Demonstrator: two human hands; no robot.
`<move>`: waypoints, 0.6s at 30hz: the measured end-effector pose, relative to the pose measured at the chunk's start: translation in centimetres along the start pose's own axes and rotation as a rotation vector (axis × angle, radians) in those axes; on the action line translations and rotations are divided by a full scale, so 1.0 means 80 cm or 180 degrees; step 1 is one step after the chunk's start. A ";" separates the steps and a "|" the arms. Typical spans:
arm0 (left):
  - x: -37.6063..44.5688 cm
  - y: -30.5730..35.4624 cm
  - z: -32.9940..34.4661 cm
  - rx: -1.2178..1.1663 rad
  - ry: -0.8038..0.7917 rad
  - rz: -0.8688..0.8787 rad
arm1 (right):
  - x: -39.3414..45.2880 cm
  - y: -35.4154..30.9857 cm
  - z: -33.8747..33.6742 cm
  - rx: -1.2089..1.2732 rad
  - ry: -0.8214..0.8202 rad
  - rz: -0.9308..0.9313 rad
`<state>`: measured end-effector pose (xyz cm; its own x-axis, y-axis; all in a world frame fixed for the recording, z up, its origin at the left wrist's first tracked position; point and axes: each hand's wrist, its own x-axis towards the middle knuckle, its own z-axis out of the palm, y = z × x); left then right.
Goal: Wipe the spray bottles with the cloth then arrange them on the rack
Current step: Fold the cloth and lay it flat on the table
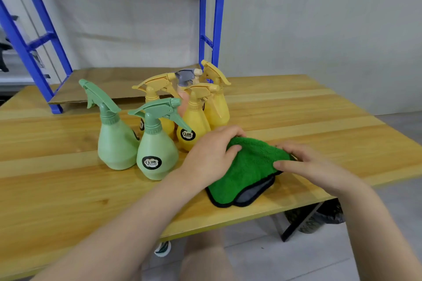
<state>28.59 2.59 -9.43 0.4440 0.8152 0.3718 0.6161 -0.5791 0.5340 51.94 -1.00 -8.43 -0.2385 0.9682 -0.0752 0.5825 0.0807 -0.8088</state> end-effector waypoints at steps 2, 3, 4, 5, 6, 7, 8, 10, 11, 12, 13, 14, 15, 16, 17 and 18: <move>0.002 0.003 0.003 0.0021 0.0005 -0.0008 | 0.000 0.008 -0.007 0.0424 0.0005 0.0059; 0.004 0.005 0.005 0.0054 0.0051 0.0004 | 0.002 0.010 -0.008 0.0514 0.0105 0.0066; 0.005 0.006 0.006 0.0110 0.0096 0.0012 | 0.005 0.010 -0.008 0.0569 0.0240 0.0081; 0.006 0.007 0.007 0.0203 0.0121 0.0018 | 0.008 0.010 -0.006 0.0570 0.0424 0.0078; 0.007 0.007 0.008 0.0323 0.0128 0.0032 | 0.011 0.011 -0.004 0.0505 0.0647 0.0014; 0.007 0.007 0.009 0.0432 0.0107 0.0057 | 0.014 0.013 -0.003 0.0425 0.0874 -0.0097; 0.007 0.005 0.011 0.0509 0.0036 0.0090 | 0.016 0.015 -0.001 0.0345 0.1043 -0.0238; 0.006 0.000 0.015 0.0573 -0.0290 0.0166 | 0.015 0.022 0.001 0.0175 0.1099 -0.0405; 0.005 -0.002 0.017 0.0582 -0.0537 0.0202 | 0.013 0.025 0.003 0.0163 0.1033 -0.0403; 0.004 -0.003 0.018 0.0574 -0.0809 0.0237 | 0.009 0.027 0.006 0.0230 0.0922 -0.0367; 0.003 -0.004 0.018 0.0549 -0.1062 0.0263 | 0.005 0.028 0.008 0.0309 0.0779 -0.0316; 0.002 -0.003 0.018 0.0508 -0.1258 0.0260 | 0.000 0.030 0.009 0.0350 0.0611 -0.0280; 0.001 0.000 0.018 0.0449 -0.1386 0.0202 | -0.004 0.031 0.009 0.0361 0.0417 -0.0271; 0.002 0.002 0.017 0.0377 -0.1448 0.0091 | -0.009 0.031 0.009 0.0380 0.0214 -0.0268; 0.003 0.005 0.017 0.0306 -0.1450 -0.0061 | -0.014 0.030 0.008 0.0418 0.0054 -0.0247; 0.006 0.007 0.018 0.0254 -0.1394 -0.0217 | -0.017 0.029 0.007 0.0428 0.0011 -0.0219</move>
<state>30.10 2.61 -10.01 0.6235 0.7813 -0.0279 0.6941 -0.5369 0.4796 53.18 -2.26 -10.56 -0.2714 0.9624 -0.0149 0.4555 0.1148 -0.8828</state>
